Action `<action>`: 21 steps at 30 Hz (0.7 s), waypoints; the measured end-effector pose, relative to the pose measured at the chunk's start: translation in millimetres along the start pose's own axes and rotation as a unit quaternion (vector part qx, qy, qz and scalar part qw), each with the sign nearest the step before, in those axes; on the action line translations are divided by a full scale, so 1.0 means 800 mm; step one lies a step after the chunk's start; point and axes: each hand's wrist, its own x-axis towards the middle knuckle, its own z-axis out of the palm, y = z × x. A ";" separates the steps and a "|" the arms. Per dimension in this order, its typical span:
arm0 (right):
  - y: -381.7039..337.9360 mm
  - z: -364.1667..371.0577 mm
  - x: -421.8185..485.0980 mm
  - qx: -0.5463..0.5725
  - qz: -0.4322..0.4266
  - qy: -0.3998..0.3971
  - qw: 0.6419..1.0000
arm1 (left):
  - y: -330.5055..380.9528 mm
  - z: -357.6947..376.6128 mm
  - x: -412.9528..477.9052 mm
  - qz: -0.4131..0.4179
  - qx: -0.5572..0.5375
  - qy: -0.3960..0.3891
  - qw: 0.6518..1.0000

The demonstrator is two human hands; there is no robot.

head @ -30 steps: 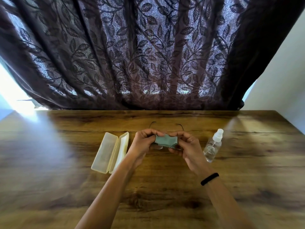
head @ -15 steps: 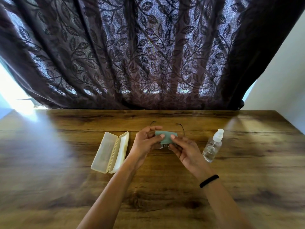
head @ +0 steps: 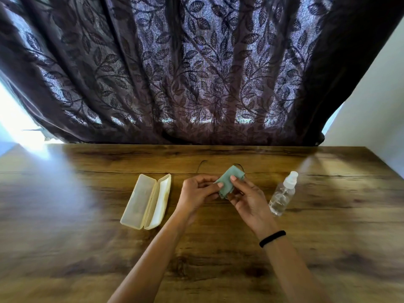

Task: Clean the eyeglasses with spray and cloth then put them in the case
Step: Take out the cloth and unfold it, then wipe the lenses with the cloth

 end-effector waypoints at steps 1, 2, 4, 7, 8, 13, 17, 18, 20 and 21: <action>0.001 0.000 0.000 0.001 -0.002 0.002 1.000 | -0.001 0.001 0.000 -0.002 0.003 -0.002 1.000; 0.001 0.000 -0.001 0.001 -0.005 0.005 1.000 | -0.001 0.001 -0.001 -0.005 0.006 -0.004 1.000; -0.002 -0.001 0.000 0.004 -0.014 0.009 1.000 | 0.001 -0.004 -0.003 -0.011 0.003 -0.009 1.000; -0.010 -0.006 0.001 0.024 -0.027 0.016 0.999 | 0.006 -0.020 0.001 0.004 0.014 0.021 1.000; -0.012 -0.009 0.001 0.033 -0.030 0.018 0.999 | 0.008 -0.027 0.005 0.024 0.062 0.048 0.997; -0.015 -0.017 0.001 0.033 -0.028 0.028 0.999 | 0.009 -0.060 0.026 0.138 0.403 0.102 0.899; -0.014 -0.020 -0.003 0.036 -0.021 0.028 0.999 | 0.006 -0.080 0.033 0.192 0.595 -0.004 0.780; -0.013 -0.020 -0.004 0.035 -0.021 0.027 0.999 | 0.005 -0.082 0.034 0.202 0.623 -0.034 0.755; -0.013 -0.020 -0.005 0.036 -0.020 0.027 0.999 | 0.004 -0.082 0.037 0.226 0.668 -0.067 0.706; -0.013 -0.019 -0.005 0.037 -0.019 0.028 0.999 | 0.003 -0.081 0.038 0.241 0.685 -0.072 0.683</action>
